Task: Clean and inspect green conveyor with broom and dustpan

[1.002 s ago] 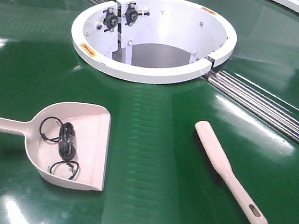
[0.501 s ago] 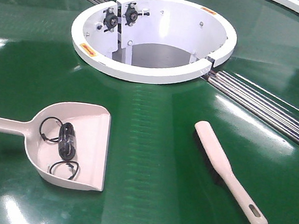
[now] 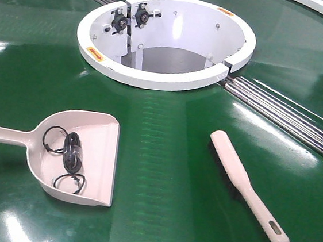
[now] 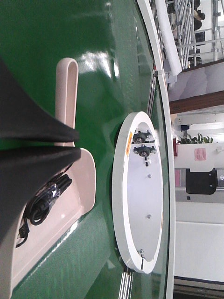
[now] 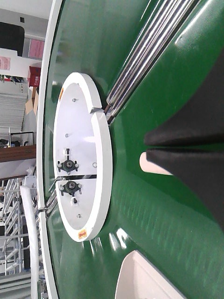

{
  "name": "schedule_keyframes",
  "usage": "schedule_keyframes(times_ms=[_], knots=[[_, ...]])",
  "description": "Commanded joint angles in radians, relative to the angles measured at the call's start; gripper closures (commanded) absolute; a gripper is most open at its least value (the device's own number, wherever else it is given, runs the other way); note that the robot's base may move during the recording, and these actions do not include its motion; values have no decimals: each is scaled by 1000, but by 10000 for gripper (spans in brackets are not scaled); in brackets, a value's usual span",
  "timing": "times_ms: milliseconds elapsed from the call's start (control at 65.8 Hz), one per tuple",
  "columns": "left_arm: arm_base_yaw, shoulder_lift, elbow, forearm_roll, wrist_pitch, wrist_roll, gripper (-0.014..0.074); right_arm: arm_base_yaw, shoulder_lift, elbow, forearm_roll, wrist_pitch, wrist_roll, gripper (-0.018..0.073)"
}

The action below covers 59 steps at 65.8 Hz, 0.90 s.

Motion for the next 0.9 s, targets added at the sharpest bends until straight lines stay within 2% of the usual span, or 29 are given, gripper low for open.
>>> schedule_keyframes(times_ms=[0, 471, 562, 699, 881], knots=[[3, -14, 9, -1, -64, 2, 603, -6, 11, -26, -2, -74, -7, 568], [3, -14, 9, -1, -64, 2, 603, -6, 11, -26, -3, -74, -8, 568], [3, -14, 9, -1, -64, 2, 603, -12, 10, -26, -37, -64, -42, 568], [3, -14, 9, -1, -64, 2, 603, -106, 10, -3, -37, -56, -44, 568], [3, -14, 9, -1, -64, 2, 603, -209, -22, 81, -37, -66, 51, 568]])
